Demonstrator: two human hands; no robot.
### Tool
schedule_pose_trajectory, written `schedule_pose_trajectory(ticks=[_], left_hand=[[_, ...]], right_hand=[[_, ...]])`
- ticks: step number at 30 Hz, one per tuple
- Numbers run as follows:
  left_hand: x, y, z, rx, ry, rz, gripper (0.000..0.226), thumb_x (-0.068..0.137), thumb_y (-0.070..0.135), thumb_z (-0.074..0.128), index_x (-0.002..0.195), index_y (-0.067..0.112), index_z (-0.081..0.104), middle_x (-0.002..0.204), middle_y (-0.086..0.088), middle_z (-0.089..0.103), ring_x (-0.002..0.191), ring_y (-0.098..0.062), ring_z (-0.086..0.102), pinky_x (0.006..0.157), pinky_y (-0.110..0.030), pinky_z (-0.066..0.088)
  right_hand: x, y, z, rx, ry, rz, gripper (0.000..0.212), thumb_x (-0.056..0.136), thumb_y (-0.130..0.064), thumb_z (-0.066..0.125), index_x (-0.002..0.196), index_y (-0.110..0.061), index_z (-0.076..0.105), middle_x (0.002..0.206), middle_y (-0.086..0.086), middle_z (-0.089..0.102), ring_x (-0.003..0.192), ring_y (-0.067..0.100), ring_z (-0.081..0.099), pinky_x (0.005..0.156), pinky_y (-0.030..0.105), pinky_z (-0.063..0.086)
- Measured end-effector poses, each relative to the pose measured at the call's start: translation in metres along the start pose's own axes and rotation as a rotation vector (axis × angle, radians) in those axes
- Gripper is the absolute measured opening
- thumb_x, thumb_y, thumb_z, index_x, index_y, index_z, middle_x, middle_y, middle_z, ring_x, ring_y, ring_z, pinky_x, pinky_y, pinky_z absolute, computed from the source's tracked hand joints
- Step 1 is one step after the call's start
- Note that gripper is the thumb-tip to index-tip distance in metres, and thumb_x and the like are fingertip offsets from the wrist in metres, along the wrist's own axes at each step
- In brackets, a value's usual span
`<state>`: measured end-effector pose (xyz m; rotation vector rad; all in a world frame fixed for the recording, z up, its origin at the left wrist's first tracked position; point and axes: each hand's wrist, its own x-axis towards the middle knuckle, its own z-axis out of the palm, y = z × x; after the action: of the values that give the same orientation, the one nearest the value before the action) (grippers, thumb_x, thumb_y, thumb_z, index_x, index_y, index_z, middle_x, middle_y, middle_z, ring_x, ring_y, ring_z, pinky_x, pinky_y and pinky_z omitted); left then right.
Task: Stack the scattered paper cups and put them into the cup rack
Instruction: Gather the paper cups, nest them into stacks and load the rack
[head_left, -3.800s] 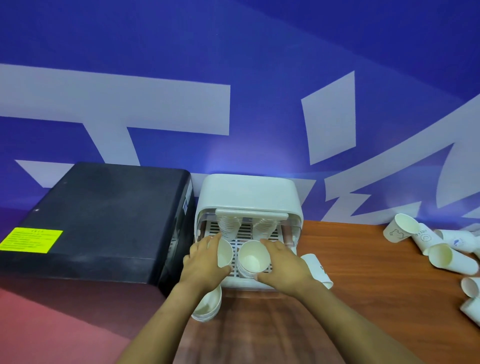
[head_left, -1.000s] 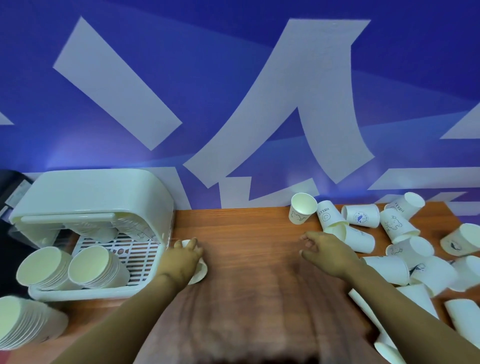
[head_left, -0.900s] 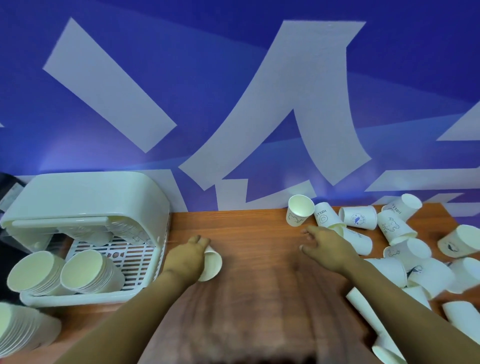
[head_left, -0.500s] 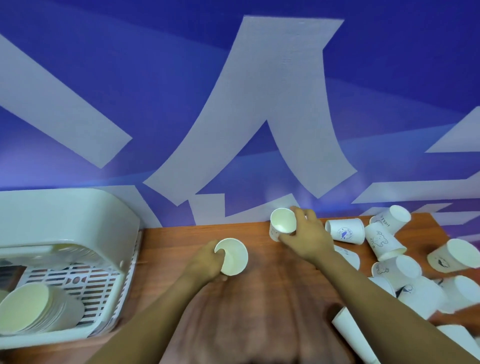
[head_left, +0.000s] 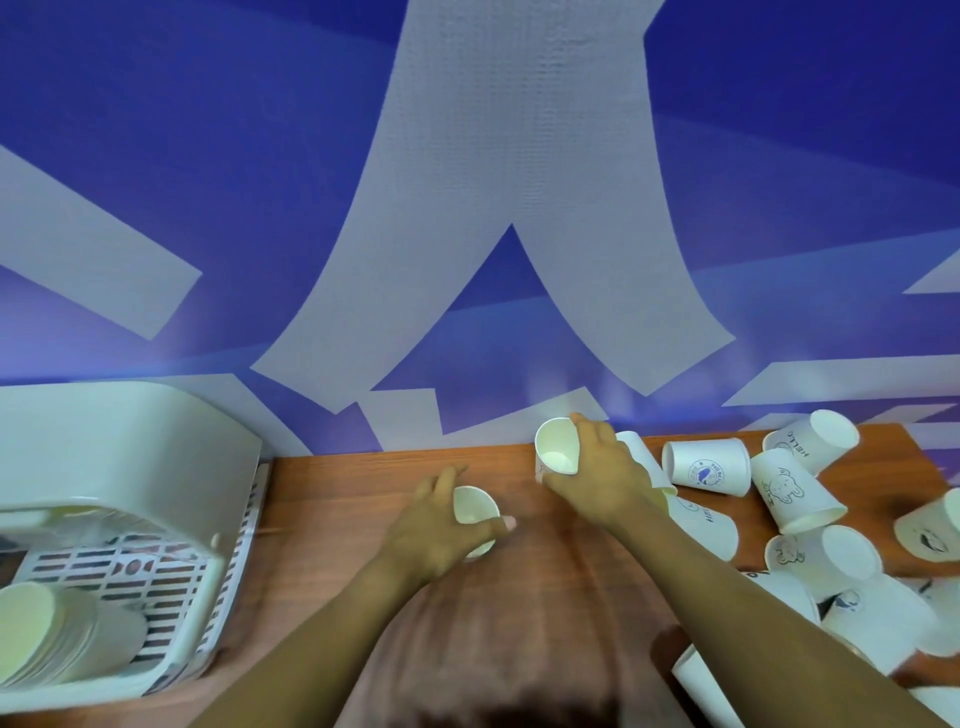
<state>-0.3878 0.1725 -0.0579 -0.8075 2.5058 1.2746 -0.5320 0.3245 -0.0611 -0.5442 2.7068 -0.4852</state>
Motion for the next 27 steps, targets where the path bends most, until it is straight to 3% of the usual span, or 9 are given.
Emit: schedule_pose_trajectory(ticks=[4,8,15,20,27], left_hand=[[0.006,0.004,0.017,0.251,-0.078,0.097,0.109,0.061,0.058,0.079,0.147,0.037,0.016,0.151,0.005,0.019,0.135,-0.020,0.034,0.106,-0.035,0.038],[0.010,0.003,0.031,0.507,-0.057,0.101,0.094,0.074,0.037,0.073,0.148,0.037,0.014,0.153,-0.001,0.017,0.134,-0.029,0.032,0.103,-0.039,0.040],[-0.006,0.006,0.023,0.461,-0.030,0.102,0.079,0.079,0.032,0.068,0.145,0.034,0.025,0.142,-0.001,0.029,0.123,-0.029,0.040,0.098,-0.036,0.043],[-0.044,0.005,0.002,0.387,0.049,0.126,0.084,0.075,0.042,0.070,0.146,0.033,0.025,0.137,-0.004,0.024,0.122,-0.029,0.043,0.097,-0.040,0.046],[-0.120,-0.016,-0.040,0.444,0.110,0.116,0.084,0.079,0.047,0.066,0.148,0.038,0.019,0.139,0.001,0.037,0.125,-0.025,0.039,0.102,-0.037,0.041]], right_hand=[[-0.001,0.004,0.003,-0.022,-0.019,-0.018,0.079,0.079,-0.051,0.064,0.143,-0.025,0.024,0.138,0.001,0.040,0.122,0.026,0.045,0.094,0.040,0.044],[-0.007,0.009,0.003,-0.005,-0.033,-0.051,0.077,0.076,-0.049,0.067,0.138,-0.023,0.030,0.135,0.000,0.043,0.121,0.024,0.046,0.093,0.039,0.044],[-0.037,0.002,-0.001,-0.036,-0.079,-0.108,0.074,0.073,-0.049,0.070,0.133,-0.024,0.034,0.134,-0.005,0.043,0.119,0.018,0.048,0.090,0.032,0.043],[-0.071,-0.020,-0.011,-0.010,-0.084,-0.163,0.085,0.070,-0.053,0.069,0.140,-0.028,0.027,0.139,-0.006,0.039,0.125,0.016,0.043,0.096,0.033,0.045],[-0.126,-0.070,-0.027,-0.047,-0.097,-0.262,0.079,0.064,-0.064,0.068,0.130,-0.032,0.038,0.134,-0.005,0.042,0.118,0.020,0.048,0.091,0.033,0.046]])
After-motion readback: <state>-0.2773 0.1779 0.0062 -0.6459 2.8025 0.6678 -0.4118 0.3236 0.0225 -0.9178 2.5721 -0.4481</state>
